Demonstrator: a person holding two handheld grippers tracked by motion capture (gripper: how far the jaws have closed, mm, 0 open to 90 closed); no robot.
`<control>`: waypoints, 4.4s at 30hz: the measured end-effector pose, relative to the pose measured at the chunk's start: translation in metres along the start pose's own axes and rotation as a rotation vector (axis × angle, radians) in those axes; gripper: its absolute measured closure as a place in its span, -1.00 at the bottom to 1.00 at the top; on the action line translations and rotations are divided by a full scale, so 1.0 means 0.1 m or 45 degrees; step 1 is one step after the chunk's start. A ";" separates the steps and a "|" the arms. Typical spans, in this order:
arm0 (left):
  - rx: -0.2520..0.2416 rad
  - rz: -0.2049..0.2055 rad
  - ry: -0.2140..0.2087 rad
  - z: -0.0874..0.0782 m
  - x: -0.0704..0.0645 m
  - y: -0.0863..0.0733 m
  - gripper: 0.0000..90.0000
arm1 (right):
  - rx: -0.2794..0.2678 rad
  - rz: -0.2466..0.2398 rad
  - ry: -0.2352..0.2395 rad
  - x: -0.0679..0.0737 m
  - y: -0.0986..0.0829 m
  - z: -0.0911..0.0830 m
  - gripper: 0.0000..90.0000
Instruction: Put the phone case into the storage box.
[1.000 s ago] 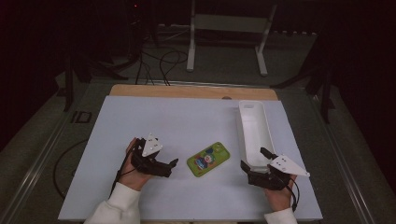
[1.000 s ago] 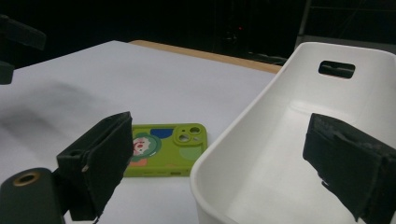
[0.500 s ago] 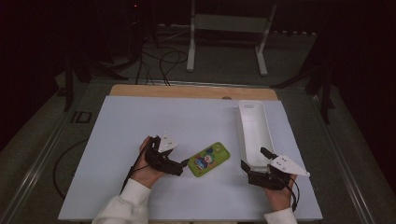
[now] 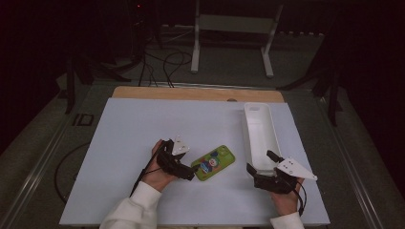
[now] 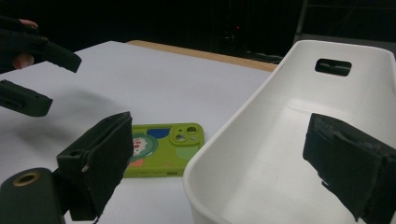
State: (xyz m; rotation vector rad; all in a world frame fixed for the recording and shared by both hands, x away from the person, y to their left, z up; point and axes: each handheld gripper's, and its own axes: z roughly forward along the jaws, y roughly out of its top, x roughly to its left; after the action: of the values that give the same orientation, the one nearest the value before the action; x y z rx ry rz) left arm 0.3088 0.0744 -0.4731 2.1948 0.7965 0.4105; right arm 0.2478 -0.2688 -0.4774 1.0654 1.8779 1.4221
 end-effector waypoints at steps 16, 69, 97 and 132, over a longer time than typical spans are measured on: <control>0.064 0.018 -0.063 0.25 -0.12 0.05 -1.00 | -0.005 -0.001 -0.005 0.00 0.01 -0.01 -0.81; 0.187 0.009 -0.130 0.71 -0.26 0.10 -0.99 | -0.010 0.004 -0.006 0.00 0.01 -0.01 -0.81; 0.217 0.030 -0.119 0.79 -0.33 0.09 -0.76 | -0.014 0.000 -0.011 0.00 0.02 -0.01 -0.81; 0.324 0.042 -0.119 0.68 -0.34 0.07 -0.72 | -0.015 0.005 -0.014 -0.01 0.01 -0.02 -0.81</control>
State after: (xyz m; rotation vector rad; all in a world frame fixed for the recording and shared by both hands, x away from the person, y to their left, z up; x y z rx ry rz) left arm 0.3208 0.0117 -0.5151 2.4459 0.7981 0.2301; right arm 0.2476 -0.2707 -0.4757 1.0697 1.8586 1.4250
